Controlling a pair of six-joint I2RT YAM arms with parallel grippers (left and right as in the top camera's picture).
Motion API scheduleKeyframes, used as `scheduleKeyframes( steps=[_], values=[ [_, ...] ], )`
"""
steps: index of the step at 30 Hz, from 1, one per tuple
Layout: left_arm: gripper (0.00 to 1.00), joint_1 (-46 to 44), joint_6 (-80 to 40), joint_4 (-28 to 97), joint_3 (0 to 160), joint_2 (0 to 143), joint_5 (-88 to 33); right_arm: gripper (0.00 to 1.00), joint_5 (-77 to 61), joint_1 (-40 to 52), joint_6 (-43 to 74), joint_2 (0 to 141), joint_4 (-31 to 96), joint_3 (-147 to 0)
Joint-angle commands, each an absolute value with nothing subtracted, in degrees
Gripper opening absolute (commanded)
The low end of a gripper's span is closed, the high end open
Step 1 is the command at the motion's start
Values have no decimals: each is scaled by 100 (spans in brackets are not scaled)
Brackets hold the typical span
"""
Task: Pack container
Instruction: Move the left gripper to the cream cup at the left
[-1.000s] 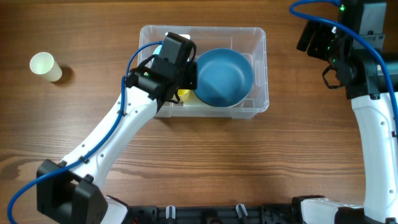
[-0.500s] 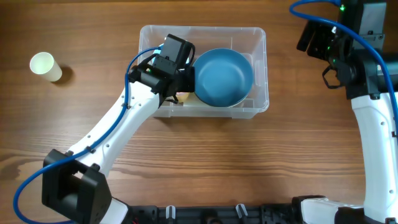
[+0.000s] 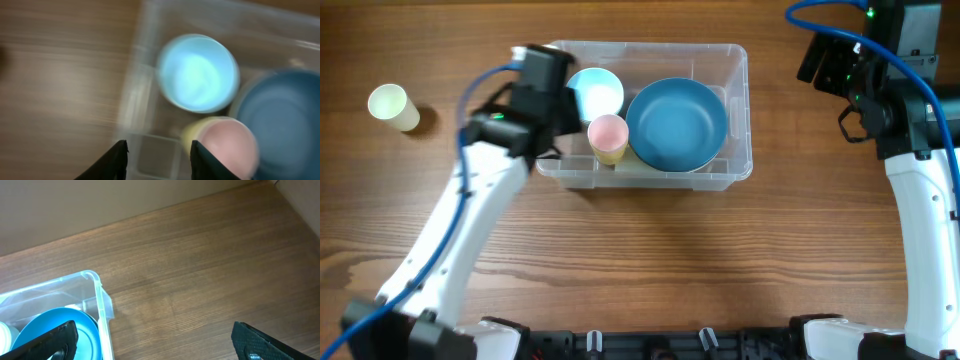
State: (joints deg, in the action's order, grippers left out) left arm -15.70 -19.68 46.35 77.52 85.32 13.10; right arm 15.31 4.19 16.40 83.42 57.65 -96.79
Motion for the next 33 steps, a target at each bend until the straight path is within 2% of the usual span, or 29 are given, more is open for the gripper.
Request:
scheduleKeyframes(
  steps=[1,9,11,14,17,23,33],
  values=[
    [46,-716,-1997,4812,7725,8055,1702,100,1605,410,1658,8414,5749,-9760],
    [50,1280,-1979,4735,7725,7961,1680,100,1605,410,1660,8414,5749,-9760],
    [51,1695,-1977,4436,7725,7968,1341,99,1605,410,1658,8414,5749,-9760],
    [51,1900,-1968,4211,7725,8014,1210,100,1605,410,1660,8414,5749,-9760],
    [50,1964,-1406,3907,7725,8248,1203,100,1605,410,1658,8414,5749,-9760],
    [63,2075,-593,3371,7725,9273,1343,100,1605,410,1660,8414,5749,-9760],
    [59,2644,-281,2462,7725,10589,615,100,1605,410,1660,8414,5749,-9760]
  ],
)
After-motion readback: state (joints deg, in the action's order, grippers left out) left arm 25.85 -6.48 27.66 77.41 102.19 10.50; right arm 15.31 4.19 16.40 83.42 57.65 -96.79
